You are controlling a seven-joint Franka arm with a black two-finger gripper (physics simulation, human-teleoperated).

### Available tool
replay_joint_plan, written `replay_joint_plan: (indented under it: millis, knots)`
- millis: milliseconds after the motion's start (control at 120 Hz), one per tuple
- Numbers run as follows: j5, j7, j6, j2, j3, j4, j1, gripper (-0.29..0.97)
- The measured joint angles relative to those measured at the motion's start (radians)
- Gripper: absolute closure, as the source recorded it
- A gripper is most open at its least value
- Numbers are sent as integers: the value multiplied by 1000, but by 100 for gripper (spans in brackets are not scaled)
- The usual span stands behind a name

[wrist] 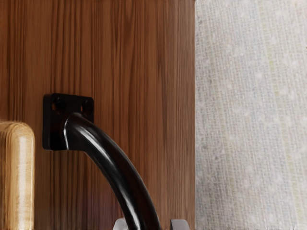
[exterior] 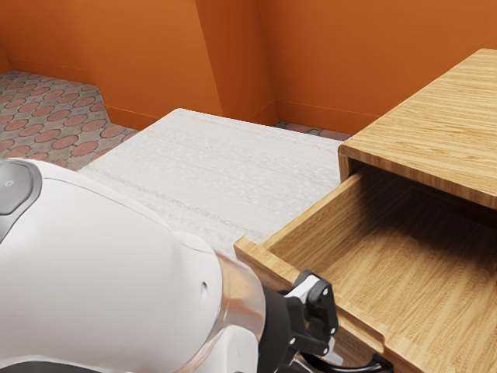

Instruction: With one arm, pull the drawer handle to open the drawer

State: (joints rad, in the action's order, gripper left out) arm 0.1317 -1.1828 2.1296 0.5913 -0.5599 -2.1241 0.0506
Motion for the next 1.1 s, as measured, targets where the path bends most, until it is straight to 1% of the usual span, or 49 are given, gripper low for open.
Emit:
replay_joint_plan:
  millis: [67,317,508,650,733,767,800,833,867,917,950,983,1017,1067,1100]
  knots:
    - [8,1,-8,22,-5,-6,0,71]
    - [28,9,-28,59,-16,-34,2,67]
    - [32,17,-55,61,-17,-25,2,56]
    - [31,22,-125,62,-18,68,2,51]
    - [26,27,-200,57,-7,177,0,50]
    - [18,31,-238,39,16,248,-2,49]
    - [-9,39,-286,-7,48,337,-2,48]
    - [-59,55,-345,-89,95,452,3,46]
    - [-104,75,-411,-183,153,570,5,41]
    - [-151,125,-505,-306,265,708,5,32]
    - [-173,170,-558,-350,322,753,2,27]
    - [-189,223,-602,-380,359,777,-4,23]
    - [-201,274,-637,-401,382,790,-8,20]
    - [-201,345,-678,-415,417,800,-7,15]
    - [-207,389,-701,-418,421,803,-7,13]
